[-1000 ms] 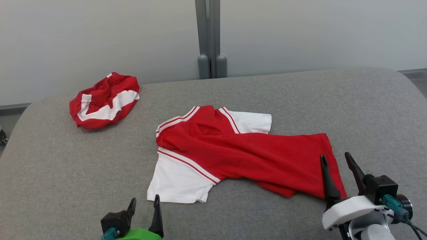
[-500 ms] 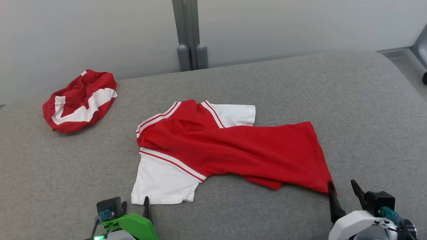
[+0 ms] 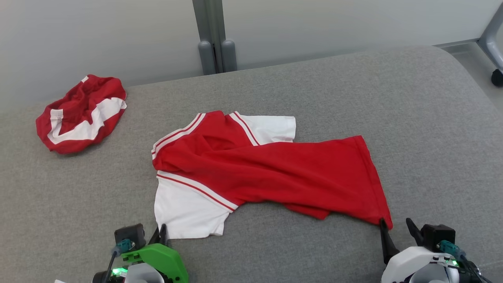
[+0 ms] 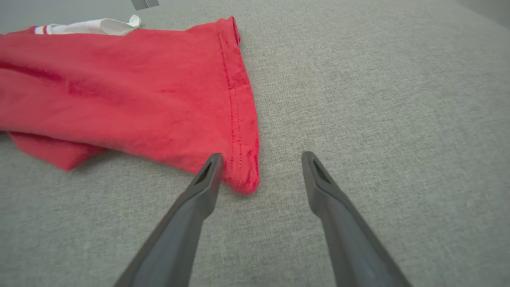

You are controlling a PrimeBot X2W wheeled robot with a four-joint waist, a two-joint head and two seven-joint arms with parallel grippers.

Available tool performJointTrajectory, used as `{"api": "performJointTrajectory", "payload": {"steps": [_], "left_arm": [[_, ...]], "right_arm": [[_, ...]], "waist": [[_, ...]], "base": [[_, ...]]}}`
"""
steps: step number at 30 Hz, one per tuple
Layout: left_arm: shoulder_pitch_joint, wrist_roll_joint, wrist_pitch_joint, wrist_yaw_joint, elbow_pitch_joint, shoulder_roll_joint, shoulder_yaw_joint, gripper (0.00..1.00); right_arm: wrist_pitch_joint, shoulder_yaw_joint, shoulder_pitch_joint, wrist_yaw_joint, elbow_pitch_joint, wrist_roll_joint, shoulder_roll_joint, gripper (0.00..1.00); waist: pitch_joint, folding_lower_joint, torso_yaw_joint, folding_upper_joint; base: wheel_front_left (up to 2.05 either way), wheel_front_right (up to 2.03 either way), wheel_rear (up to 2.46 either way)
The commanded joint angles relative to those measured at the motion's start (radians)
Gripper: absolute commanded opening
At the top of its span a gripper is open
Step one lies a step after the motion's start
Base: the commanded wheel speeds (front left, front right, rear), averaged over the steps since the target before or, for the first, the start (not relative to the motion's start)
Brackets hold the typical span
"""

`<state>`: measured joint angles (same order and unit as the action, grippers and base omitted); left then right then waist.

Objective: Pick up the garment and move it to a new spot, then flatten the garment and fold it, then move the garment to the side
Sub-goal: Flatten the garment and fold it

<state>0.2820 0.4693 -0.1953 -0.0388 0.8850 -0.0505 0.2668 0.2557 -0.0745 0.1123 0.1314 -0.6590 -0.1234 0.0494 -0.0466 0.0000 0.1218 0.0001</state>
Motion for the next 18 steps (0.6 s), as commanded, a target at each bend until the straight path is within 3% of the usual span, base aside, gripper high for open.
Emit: {"api": "performJointTrajectory", "payload": {"steps": [1, 6, 7, 8, 9, 10, 13, 15, 18], "left_arm": [[0.003, 0.003, -0.004, 0.002, 0.013, -0.002, 0.007, 0.00], [-0.008, 0.006, -0.024, 0.006, 0.003, -0.003, 0.013, 0.00], [-0.011, 0.007, -0.027, 0.006, 0.000, -0.003, 0.014, 0.00], [-0.014, 0.008, -0.029, 0.005, -0.004, -0.003, 0.015, 0.00], [-0.016, 0.009, -0.031, 0.004, -0.007, -0.003, 0.016, 0.00], [-0.018, 0.011, -0.034, 0.003, -0.012, -0.003, 0.017, 0.00], [-0.024, 0.012, -0.038, 0.002, -0.024, -0.003, 0.020, 0.00], [-0.025, 0.015, -0.040, 0.006, -0.036, -0.003, 0.022, 0.00], [-0.026, 0.026, -0.048, 0.015, -0.073, -0.002, 0.019, 0.00]], "right_arm": [[0.002, 0.000, 0.021, -0.001, -0.022, -0.002, 0.002, 1.00], [-0.005, 0.010, 0.050, -0.001, -0.111, -0.015, 0.002, 1.00], [-0.005, 0.014, 0.055, -0.001, -0.126, -0.018, 0.002, 0.95], [-0.005, 0.020, 0.061, -0.001, -0.142, -0.020, 0.002, 0.77], [-0.005, 0.027, 0.064, -0.001, -0.154, -0.019, 0.001, 0.68], [-0.008, 0.033, 0.068, -0.001, -0.173, -0.015, 0.000, 0.49], [-0.013, 0.050, 0.083, -0.001, -0.208, -0.027, 0.000, 0.34], [-0.008, 0.052, 0.096, -0.001, -0.216, -0.029, 0.000, 0.00], [0.004, 0.044, 0.116, -0.001, -0.190, -0.047, 0.001, 0.00]], "waist": [[-0.001, 0.0000, -0.014, -0.0001], [0.006, 0.0000, -0.041, -0.0001], [0.008, 0.0000, -0.045, -0.0001], [0.009, 0.0000, -0.049, -0.0001], [0.010, 0.0000, -0.051, -0.0001], [0.010, 0.0000, -0.054, -0.0001], [0.012, 0.0000, -0.060, -0.0001], [0.013, 0.0000, -0.062, -0.0001], [0.018, 0.0000, -0.063, -0.0001]], "base": [[0.00, 0.00, 0.00], [0.00, 0.00, 0.00], [0.00, 0.00, 0.00], [0.00, 0.00, 0.00], [0.00, 0.00, 0.00], [0.00, 0.00, 0.00], [0.00, 0.00, 0.00], [0.00, 0.00, 0.00], [0.00, 0.00, 0.00]]}}
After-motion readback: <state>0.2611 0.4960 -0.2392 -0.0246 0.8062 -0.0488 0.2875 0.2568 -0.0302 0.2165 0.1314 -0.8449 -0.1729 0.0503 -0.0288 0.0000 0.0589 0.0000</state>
